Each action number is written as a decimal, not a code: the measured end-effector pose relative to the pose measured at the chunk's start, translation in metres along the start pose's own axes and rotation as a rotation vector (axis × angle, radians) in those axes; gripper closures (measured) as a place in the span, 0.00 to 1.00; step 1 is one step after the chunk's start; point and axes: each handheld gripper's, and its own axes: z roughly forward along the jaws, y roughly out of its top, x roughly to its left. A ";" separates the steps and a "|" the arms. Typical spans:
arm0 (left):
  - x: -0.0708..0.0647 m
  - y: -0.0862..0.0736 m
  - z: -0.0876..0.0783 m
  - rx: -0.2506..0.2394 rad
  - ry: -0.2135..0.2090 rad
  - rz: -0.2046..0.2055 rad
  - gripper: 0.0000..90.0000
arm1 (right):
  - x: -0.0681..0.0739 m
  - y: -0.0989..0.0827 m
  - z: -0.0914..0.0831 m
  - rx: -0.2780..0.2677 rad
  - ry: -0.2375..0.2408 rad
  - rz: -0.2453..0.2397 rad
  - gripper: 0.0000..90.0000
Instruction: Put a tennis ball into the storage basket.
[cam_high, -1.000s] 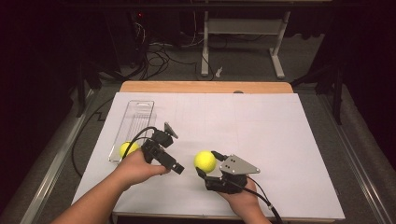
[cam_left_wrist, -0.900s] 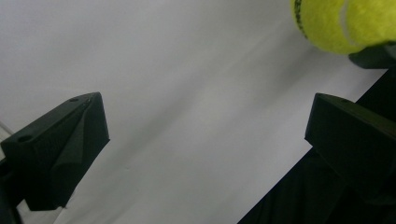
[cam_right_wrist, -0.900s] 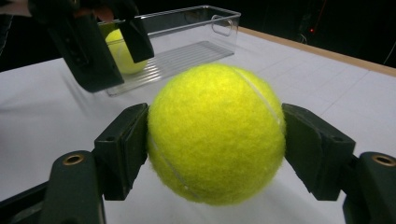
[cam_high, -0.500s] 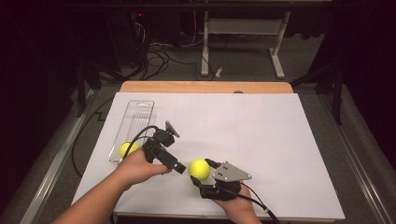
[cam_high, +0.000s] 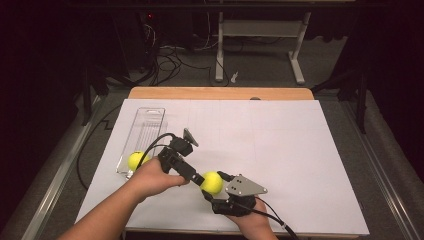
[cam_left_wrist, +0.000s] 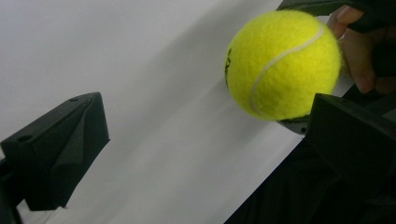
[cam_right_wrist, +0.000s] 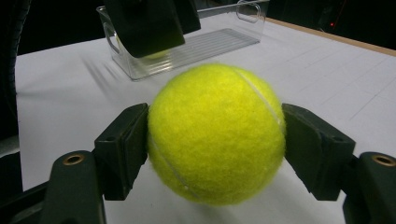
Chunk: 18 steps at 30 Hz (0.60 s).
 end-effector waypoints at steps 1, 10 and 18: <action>-0.001 0.001 0.001 0.001 0.000 0.001 0.01 | 0.000 0.000 0.000 -0.001 0.001 -0.002 0.31; -0.008 0.007 0.005 0.002 -0.009 0.014 0.01 | 0.003 0.000 0.002 -0.002 0.008 -0.004 0.31; -0.014 0.012 0.007 0.005 -0.013 0.026 0.01 | 0.005 0.001 0.003 -0.010 0.014 -0.002 0.31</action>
